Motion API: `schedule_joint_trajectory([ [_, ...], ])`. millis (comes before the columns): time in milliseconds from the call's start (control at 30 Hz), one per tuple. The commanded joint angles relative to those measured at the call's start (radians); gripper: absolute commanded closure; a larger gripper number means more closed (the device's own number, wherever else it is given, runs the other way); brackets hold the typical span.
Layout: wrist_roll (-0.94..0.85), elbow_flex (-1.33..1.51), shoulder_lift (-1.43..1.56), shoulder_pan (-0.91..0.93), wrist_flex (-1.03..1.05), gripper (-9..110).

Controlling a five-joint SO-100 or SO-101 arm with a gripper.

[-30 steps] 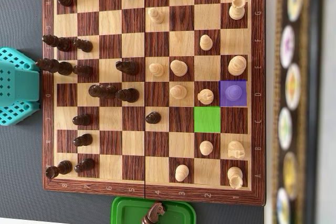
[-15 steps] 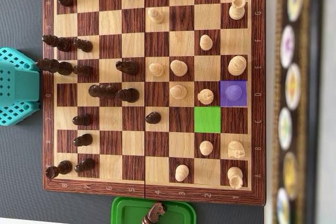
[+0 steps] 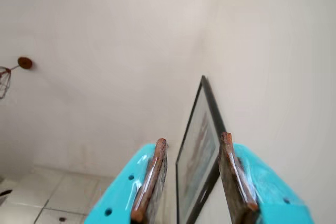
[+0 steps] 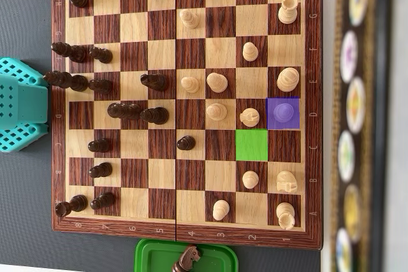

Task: Play chess

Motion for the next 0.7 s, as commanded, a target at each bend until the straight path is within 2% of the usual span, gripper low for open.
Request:
schedule_joint_trajectory([
  [0, -0.005, -0.110, -0.014, 0.006, 0.322, 86],
  [667, 0.008, -0.423, -0.009, -0.008, 1.917, 86],
])
